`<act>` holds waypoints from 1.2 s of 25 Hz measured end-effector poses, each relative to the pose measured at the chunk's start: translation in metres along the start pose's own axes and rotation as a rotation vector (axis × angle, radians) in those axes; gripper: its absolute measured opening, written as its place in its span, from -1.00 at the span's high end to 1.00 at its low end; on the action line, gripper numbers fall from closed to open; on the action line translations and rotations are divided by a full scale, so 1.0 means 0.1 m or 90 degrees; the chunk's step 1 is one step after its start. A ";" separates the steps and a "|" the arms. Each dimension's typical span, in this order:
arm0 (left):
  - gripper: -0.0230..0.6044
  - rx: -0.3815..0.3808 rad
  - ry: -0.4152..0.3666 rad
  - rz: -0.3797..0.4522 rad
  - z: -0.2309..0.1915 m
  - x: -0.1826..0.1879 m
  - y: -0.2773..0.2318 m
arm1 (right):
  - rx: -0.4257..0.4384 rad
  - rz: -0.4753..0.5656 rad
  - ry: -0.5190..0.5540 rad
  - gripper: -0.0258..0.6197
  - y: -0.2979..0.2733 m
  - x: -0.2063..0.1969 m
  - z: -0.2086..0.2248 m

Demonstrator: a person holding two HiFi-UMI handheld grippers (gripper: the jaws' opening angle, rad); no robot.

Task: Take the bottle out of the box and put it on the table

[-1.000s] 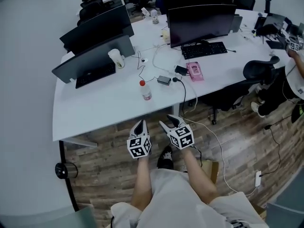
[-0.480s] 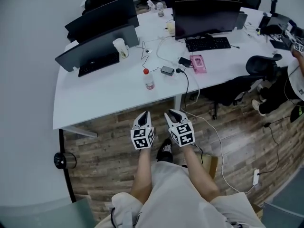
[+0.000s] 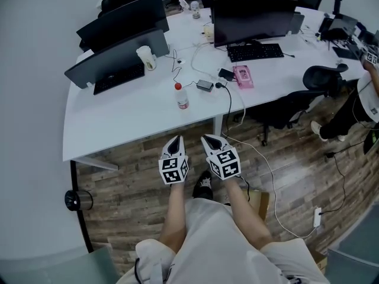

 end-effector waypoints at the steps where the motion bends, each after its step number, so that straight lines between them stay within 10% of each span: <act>1: 0.88 0.000 -0.002 0.001 -0.01 0.01 0.01 | 0.002 -0.001 0.002 0.80 -0.01 0.00 -0.01; 30: 0.88 -0.038 -0.018 -0.029 -0.21 -0.06 -0.03 | -0.004 -0.010 -0.012 0.80 -0.16 0.02 0.07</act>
Point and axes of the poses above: the fingertips, and each gripper's own axes: y backward along the fingers, z to its right, x out of its top, the point moved 9 cm from there along y, backward along the fingers, and after that the axes turned 1 degree about y, right-handed, at the moved point
